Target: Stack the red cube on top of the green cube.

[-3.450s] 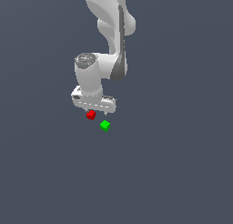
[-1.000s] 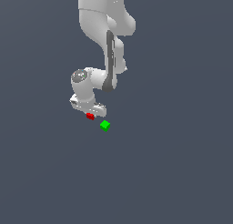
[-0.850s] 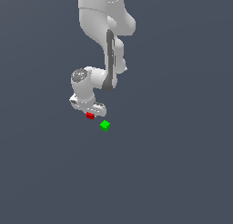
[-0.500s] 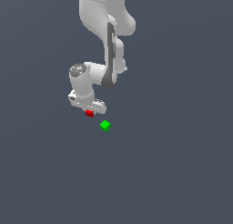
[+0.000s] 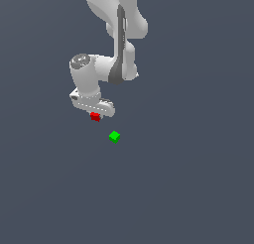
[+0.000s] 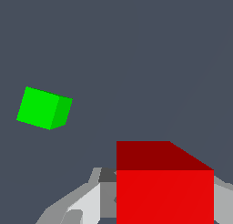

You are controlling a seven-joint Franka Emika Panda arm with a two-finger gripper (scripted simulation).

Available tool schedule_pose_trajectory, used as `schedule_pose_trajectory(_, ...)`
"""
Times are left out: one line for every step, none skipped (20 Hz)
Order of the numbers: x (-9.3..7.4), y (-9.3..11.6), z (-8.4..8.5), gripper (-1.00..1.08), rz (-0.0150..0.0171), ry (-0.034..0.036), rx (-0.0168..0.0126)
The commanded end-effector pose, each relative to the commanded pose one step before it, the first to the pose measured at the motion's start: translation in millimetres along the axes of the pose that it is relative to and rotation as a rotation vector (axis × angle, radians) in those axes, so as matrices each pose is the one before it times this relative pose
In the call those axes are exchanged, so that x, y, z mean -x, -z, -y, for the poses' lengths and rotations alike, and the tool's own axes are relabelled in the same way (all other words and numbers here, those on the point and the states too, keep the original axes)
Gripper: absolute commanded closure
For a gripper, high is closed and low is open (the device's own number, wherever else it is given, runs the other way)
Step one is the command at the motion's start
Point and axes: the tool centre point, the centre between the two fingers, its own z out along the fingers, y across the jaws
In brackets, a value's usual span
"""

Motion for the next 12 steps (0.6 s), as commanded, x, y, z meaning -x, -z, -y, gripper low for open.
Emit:
schedule_pose_trajectory(0.05, 9.06, -0.15, 1.08, 0.00057, -0.00008, 0.00025)
schedule_pose_trajectory(-0.13, 2.26, -0.03, 1.08, 0.0, 0.0, 0.0)
schedule_pose_trajectory(-0.16, 1.7, -0.02, 1.08, 0.0, 0.0, 0.0)
schedule_pose_trajectory(-0.19, 1.14, -0.01, 1.08, 0.0, 0.0, 0.0)
schedule_pose_trajectory(-0.22, 0.58, -0.01, 1.08, 0.0, 0.0, 0.0)
schedule_pose_trajectory(-0.25, 0.02, 0.0, 1.08, 0.0, 0.0, 0.0)
schedule_pose_trajectory(-0.21, -0.36, 0.38, 1.08, -0.00012, 0.00067, 0.00014)
schedule_pose_trajectory(-0.07, -0.21, 0.01, 1.08, 0.0, 0.0, 0.0)
schedule_pose_trajectory(0.14, -0.23, 0.01, 1.08, 0.0, 0.0, 0.0)
schedule_pose_trajectory(-0.11, -0.18, 0.34, 1.08, 0.0, 0.0, 0.0)
schedule_pose_trajectory(-0.34, -0.55, 1.01, 1.08, 0.0, 0.0, 0.0)
schedule_pose_trajectory(-0.57, -0.91, 1.68, 1.08, 0.0, 0.0, 0.0)
